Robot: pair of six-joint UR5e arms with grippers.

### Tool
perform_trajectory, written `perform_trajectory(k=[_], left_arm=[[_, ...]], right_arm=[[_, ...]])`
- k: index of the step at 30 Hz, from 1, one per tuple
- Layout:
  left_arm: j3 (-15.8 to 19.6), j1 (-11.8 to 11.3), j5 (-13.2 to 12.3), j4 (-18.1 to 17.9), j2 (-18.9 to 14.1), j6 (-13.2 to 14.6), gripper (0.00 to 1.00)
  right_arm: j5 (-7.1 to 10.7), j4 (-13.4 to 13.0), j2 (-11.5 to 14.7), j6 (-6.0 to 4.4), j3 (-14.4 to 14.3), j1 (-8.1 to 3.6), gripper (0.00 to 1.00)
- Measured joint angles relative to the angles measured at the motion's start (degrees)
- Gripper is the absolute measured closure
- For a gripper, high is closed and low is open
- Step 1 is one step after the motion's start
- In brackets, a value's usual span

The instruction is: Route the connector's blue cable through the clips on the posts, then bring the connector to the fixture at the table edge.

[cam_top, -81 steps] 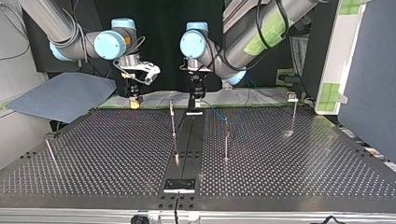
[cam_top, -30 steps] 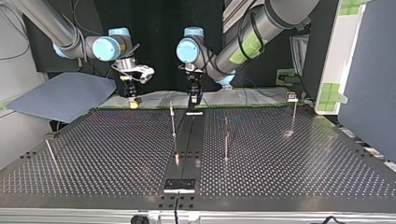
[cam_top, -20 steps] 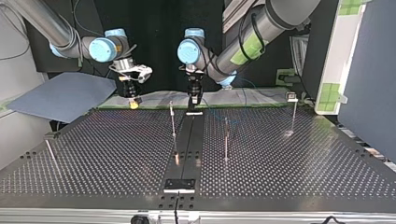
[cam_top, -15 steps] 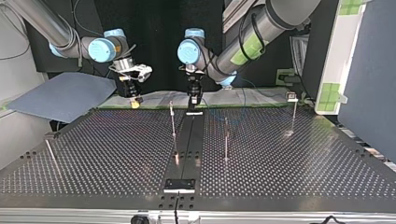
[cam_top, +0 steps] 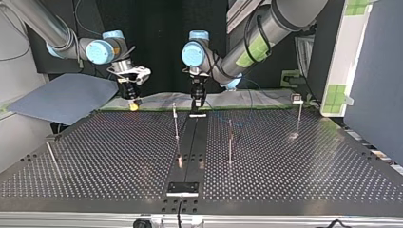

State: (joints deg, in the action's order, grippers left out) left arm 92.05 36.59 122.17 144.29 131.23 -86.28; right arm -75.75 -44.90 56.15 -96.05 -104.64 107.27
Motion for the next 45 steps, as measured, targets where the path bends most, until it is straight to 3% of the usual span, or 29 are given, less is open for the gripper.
perform_trajectory(k=[16,33,45], left_arm=[[-4.1,0.0,-0.7,2.5,2.5,-2.3,1.0],[-5.4,-1.1,-0.7,3.1,2.5,-3.3,1.0],[-6.8,-1.9,-1.6,3.5,2.6,-3.3,1.0]], right_arm=[[-0.64,-0.5,-0.3,-0.56,0.0,-1.66,0.84],[0.0,-1.1,-0.5,-0.73,0.1,-1.76,0.84],[-0.6,-1.2,-0.5,-0.91,0.4,-1.76,0.84]])
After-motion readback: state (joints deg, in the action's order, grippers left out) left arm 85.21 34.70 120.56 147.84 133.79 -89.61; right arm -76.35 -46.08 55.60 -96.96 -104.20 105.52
